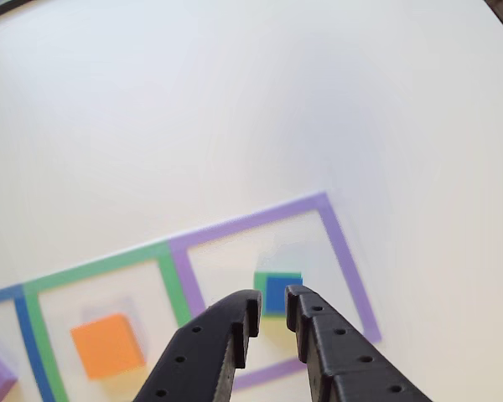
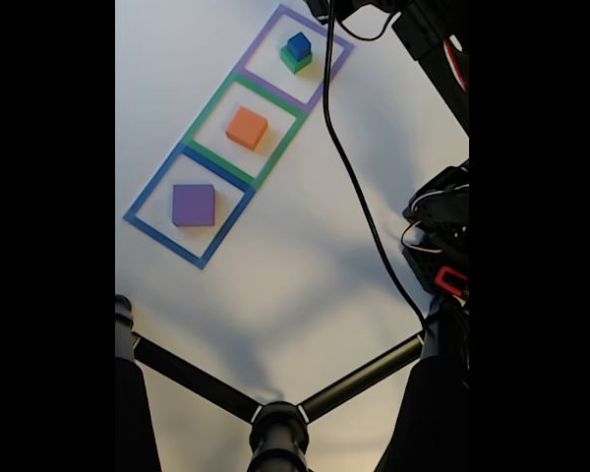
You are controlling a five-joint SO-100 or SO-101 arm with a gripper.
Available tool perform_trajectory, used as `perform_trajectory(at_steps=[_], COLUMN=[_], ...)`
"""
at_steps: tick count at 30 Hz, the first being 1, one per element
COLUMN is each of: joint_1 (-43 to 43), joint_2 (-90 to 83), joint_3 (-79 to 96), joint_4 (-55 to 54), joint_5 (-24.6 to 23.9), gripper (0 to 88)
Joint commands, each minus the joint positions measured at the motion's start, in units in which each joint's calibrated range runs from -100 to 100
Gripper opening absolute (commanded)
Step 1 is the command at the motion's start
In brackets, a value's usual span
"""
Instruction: Tower of hanoi
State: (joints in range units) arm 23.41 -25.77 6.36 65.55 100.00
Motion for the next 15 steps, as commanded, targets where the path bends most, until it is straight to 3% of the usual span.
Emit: perform_trajectory(at_steps=[1, 11, 15], joint_1=[-4.2, -13.5, -14.8], joint_2=[-5.0, -10.2, -12.4], joint_3=[-12.9, -15.6, -9.8], joint_4=[17.5, 30.4, 29.8], joint_5=[0.0, 0.0, 0.0], gripper=[0.0, 0.6, 9.3])
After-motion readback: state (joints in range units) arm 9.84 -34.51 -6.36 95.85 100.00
